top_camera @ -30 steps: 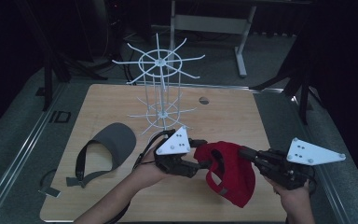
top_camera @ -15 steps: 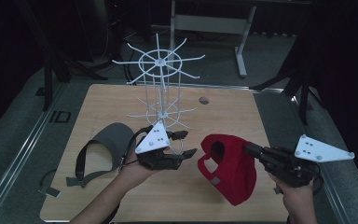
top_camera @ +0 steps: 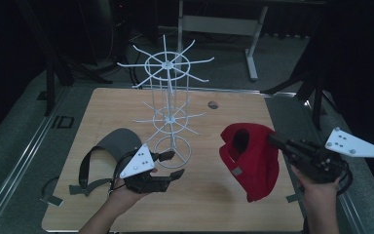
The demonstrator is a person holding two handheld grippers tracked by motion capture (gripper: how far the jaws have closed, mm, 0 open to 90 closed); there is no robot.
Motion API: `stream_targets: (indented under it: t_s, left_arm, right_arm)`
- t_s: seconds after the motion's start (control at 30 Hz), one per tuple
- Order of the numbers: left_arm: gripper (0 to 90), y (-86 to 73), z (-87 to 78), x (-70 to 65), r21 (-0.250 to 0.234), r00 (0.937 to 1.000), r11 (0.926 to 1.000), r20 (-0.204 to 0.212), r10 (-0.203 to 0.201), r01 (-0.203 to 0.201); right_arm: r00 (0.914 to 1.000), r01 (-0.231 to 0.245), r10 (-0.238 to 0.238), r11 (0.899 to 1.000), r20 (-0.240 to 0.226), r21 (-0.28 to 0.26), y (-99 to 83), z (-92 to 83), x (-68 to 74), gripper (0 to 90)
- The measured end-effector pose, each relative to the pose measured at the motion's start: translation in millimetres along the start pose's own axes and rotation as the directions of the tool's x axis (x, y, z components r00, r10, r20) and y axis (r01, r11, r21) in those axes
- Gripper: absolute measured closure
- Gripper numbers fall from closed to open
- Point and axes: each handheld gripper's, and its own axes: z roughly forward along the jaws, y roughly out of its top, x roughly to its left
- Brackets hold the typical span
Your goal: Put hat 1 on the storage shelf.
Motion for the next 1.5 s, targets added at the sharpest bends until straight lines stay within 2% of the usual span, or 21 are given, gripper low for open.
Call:
stream_targets:
  t_s: [0.13,0.27,0.37,0.47,0.77,1.07,1.23,1.37,1.5]
  left_arm:
    - [39.2,-18.5,-3.5,0.8,0.013,0.9999,0.9998,-0.004,-0.015,0.015]
    - [39.2,-37.0,-5.8,0.6,0.051,0.9996,0.9984,-0.016,-0.024,0.025]
    - [39.2,-51.2,-8.1,2.2,0.057,0.9979,0.9966,-0.027,-0.058,0.060]
    - [39.3,-65.2,-10.3,3.6,0.062,0.9959,0.9948,-0.045,-0.079,0.081]
    - [39.4,-91.1,-16.5,7.2,0.054,0.9884,0.9897,-0.082,-0.127,0.132]
    - [39.6,-106.1,-19.6,9.6,0.040,0.9815,0.9853,-0.103,-0.161,0.166]
    - [39.6,-107.5,-20.3,9.7,0.041,0.9822,0.9863,-0.107,-0.155,0.160]
    - [39.6,-108.5,-21.2,9.8,0.036,0.9812,0.9861,-0.112,-0.157,0.162]
    - [39.6,-109.9,-21.6,10.4,0.033,0.9800,0.9853,-0.115,-0.163,0.167]
  right_arm:
    - [0.9994,0.011,-0.011,1.000,0.033,-0.011,11.8,2.2,-3.5,88.5]
    - [0.9978,0.023,-0.022,1.000,0.062,-0.016,23.5,6.3,-6.9,88.5]
    - [0.9967,0.024,-0.022,0.999,0.079,-0.029,32.2,9.0,-9.4,88.5]
    - [0.9962,0.021,-0.018,0.999,0.085,-0.044,40.6,12.1,-11.2,88.5]
    - [0.9961,0.022,-0.015,0.997,0.088,-0.077,66.8,27.8,-14.0,88.5]
    - [0.9961,0.007,0.001,0.996,0.088,-0.092,93.5,50.8,-19.4,88.5]
    - [0.9958,0.007,0.000,0.997,0.091,-0.082,104.0,67.4,-19.4,88.4]
    - [0.9952,0.009,-0.003,0.998,0.098,-0.062,106.6,80.0,-18.7,88.4]
    - [0.9956,0.013,-0.009,0.999,0.093,-0.036,101.9,92.0,-18.5,88.4]
